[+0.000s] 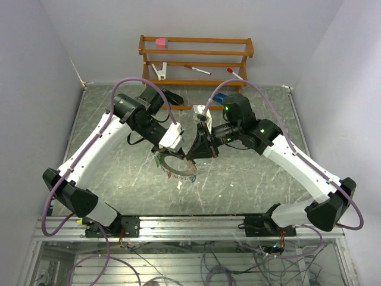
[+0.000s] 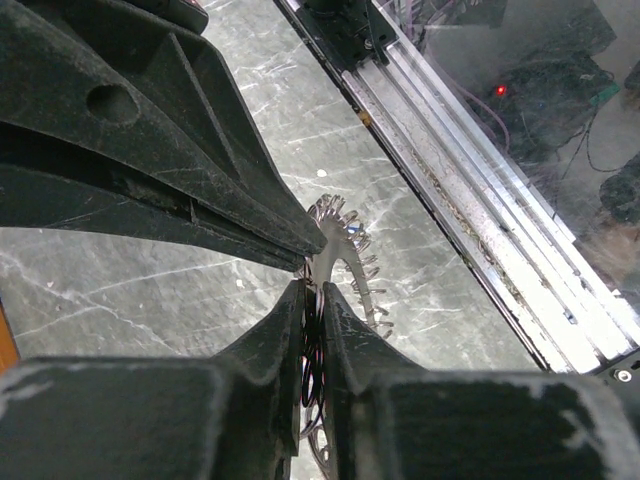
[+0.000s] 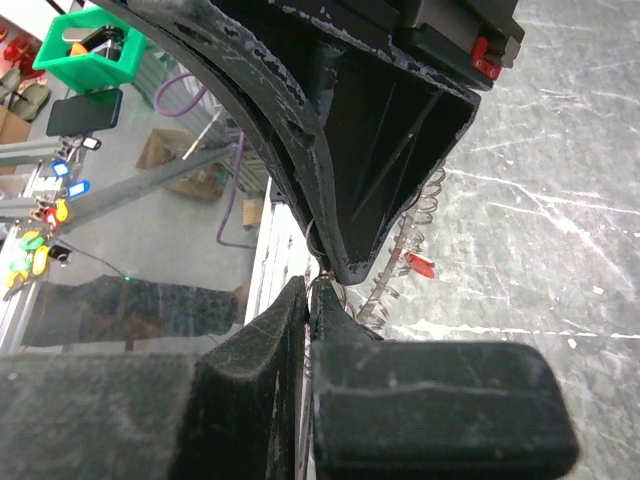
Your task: Put the keys on the keyring
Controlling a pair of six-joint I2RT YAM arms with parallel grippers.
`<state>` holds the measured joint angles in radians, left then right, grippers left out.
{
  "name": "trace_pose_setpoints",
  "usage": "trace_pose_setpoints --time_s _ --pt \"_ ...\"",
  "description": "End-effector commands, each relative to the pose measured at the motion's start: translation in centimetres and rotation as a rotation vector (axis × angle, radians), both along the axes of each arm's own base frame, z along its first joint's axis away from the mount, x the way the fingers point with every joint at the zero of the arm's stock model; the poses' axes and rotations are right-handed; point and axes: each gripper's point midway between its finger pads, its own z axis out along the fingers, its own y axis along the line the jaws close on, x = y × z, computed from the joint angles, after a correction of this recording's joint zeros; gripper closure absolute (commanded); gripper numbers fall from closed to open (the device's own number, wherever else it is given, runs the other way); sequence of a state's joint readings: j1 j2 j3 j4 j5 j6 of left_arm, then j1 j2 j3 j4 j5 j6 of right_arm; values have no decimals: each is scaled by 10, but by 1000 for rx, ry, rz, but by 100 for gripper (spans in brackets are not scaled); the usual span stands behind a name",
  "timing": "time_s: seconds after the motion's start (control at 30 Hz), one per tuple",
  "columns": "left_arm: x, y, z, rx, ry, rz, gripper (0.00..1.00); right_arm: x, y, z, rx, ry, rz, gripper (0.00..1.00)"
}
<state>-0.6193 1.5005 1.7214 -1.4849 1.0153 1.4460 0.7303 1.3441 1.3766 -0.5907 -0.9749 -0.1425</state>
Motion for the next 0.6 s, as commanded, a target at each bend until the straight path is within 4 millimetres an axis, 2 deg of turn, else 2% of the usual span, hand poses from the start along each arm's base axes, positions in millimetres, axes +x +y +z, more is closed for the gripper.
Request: trace_pose_setpoints --time_s 0.0,0.03,0.07,0.13,0.4,0.57 --pt "-10 0 16 -40 -8 -10 70 6 -4 7 -5 8 -40 100" --pt "-10 1 16 -38 -6 -7 59 6 -4 9 -3 0 -45 100" --pt "-9 0 16 -35 -2 -2 55 6 -5 10 0 -8 -51 100" --pt "-8 0 14 -28 1 6 53 6 -7 12 5 -21 -64 100" --pt "-4 -3 9 -23 20 20 24 6 -9 12 -2 -14 -89 100" --pt "5 -9 7 -22 27 44 23 8 -9 17 -19 9 -104 100"
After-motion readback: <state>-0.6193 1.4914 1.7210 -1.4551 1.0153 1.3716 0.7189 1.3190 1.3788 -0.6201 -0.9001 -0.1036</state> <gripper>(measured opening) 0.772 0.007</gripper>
